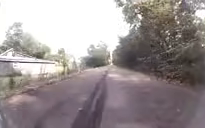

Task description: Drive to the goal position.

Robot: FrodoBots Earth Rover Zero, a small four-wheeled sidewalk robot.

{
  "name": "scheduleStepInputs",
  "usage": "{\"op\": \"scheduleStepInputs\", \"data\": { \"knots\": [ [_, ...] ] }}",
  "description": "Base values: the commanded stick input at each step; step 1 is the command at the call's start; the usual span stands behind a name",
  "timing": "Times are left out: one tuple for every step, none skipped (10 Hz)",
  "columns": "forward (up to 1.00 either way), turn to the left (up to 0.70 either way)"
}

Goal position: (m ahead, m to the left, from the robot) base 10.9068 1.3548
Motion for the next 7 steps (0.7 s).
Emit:
{"op": "scheduleStepInputs", "data": {
  "knots": [
    [0.7, 0.0],
    [0.7, 0.0],
    [0.7, 0.0],
    [0.7, 0.0],
    [0.7, 0.0],
    [0.7, 0.0],
    [0.7, 0.0]
  ]
}}
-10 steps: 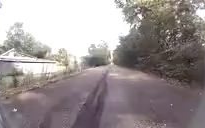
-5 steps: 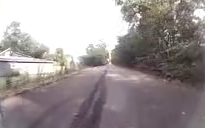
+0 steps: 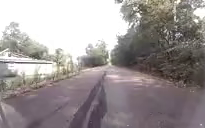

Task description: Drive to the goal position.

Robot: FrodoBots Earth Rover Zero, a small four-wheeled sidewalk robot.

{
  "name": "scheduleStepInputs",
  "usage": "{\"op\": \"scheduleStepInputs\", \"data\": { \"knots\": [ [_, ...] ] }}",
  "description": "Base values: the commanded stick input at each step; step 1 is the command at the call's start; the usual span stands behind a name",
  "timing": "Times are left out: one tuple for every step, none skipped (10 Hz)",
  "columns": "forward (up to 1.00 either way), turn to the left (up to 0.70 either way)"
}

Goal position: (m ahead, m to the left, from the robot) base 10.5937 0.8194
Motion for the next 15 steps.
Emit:
{"op": "scheduleStepInputs", "data": {
  "knots": [
    [0.7, -0.05],
    [0.7, -0.11],
    [0.7, -0.03],
    [0.7, -0.02],
    [0.7, -0.01],
    [0.7, -0.01],
    [0.7, 0.0],
    [0.7, 0.0],
    [0.7, 0.0],
    [0.7, 0.0],
    [0.7, 0.0],
    [0.7, 0.0],
    [0.7, 0.0],
    [0.7, 0.0],
    [0.7, 0.0]
  ]
}}
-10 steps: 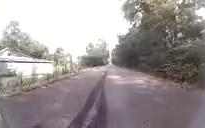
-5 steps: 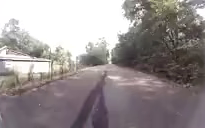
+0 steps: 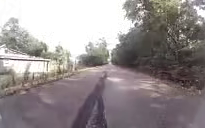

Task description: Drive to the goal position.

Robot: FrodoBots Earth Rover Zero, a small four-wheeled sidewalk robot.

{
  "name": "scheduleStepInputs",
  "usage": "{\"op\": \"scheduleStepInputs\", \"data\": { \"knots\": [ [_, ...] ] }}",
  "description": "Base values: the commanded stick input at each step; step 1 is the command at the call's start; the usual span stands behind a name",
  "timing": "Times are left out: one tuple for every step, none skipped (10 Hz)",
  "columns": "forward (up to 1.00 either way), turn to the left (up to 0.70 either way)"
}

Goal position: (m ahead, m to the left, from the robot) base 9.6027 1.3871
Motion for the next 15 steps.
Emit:
{"op": "scheduleStepInputs", "data": {
  "knots": [
    [0.7, 0.0],
    [0.7, 0.0],
    [0.7, 0.0],
    [0.7, 0.0],
    [0.7, 0.0],
    [0.7, -0.02],
    [0.7, -0.12],
    [0.7, -0.03],
    [0.7, 0.0],
    [0.7, 0.0],
    [0.7, 0.0],
    [0.7, 0.0],
    [0.7, 0.0],
    [0.7, 0.0],
    [0.7, 0.0]
  ]
}}
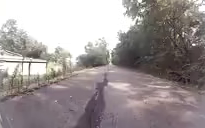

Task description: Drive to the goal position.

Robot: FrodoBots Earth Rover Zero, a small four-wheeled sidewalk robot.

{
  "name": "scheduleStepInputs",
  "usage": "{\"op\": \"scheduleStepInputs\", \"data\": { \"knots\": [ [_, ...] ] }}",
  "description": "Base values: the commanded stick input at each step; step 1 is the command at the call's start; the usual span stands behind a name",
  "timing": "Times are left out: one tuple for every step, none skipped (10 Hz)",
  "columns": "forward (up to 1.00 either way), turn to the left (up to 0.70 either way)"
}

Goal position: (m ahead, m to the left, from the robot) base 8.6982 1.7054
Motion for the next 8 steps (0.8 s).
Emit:
{"op": "scheduleStepInputs", "data": {
  "knots": [
    [0.7, 0.0],
    [0.7, 0.0],
    [0.7, 0.0],
    [0.7, -0.06],
    [0.7, -0.08],
    [0.7, -0.09],
    [0.7, -0.09],
    [0.7, -0.1]
  ]
}}
